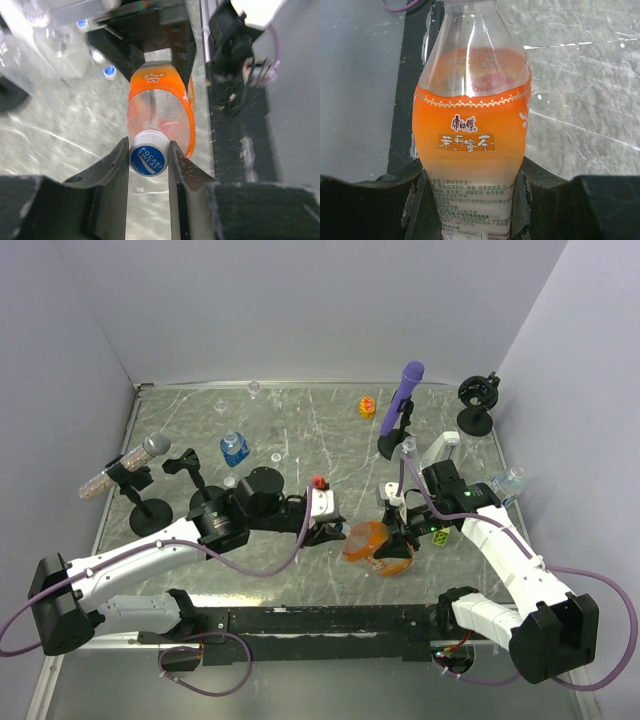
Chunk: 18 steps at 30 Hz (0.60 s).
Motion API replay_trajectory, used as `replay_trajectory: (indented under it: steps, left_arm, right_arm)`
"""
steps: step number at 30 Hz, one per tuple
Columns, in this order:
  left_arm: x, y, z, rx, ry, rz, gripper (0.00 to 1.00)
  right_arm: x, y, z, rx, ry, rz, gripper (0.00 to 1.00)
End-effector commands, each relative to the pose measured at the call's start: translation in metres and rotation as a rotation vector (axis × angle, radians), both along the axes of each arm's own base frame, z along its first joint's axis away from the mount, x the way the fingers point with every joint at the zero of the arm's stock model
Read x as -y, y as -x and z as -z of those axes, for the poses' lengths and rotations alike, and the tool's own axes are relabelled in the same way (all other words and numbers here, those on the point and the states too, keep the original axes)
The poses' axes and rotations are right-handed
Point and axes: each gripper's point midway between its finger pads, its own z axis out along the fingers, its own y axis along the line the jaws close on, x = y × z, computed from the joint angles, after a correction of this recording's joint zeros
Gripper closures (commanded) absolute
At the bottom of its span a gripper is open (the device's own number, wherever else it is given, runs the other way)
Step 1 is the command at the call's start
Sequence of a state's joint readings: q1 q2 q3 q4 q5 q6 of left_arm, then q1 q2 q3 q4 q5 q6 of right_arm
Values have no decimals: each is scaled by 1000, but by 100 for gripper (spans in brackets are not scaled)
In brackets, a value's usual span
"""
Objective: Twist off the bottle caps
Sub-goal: Unscrew the bottle cap from the plastic bottle.
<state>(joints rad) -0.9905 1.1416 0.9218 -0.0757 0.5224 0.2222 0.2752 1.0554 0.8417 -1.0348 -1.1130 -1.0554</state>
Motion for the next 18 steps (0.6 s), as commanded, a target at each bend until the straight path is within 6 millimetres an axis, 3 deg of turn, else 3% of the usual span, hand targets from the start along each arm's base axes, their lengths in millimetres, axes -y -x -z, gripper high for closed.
replay_trajectory:
  steps: [1, 5, 8, 12, 13, 16, 18]
  left_arm:
    - [4, 7, -36, -347, 78, -136, 99]
    - [7, -4, -19, -744, -45, -404, 99]
    - [14, 6, -13, -990, -77, -471, 99]
    - [16, 8, -17, -1085, -53, -527, 99]
    - [14, 5, -17, -1072, -60, -559, 93]
    - [9, 0, -22, -1044, -44, -595, 51]
    - [6, 0, -30, -1029, -18, -584, 31]
  right_arm:
    - [-5, -2, -6, 61, -35, -28, 80]
    - [-4, -2, -5, 56, -32, -27, 80]
    - [-5, -3, -5, 56, -33, -26, 80]
    - [-4, -3, -4, 53, -30, -27, 80]
    - [-4, -3, -4, 52, -29, -25, 80]
    - [-4, -4, -3, 52, -26, -22, 80]
    - [-4, -3, -3, 53, -26, -24, 80]
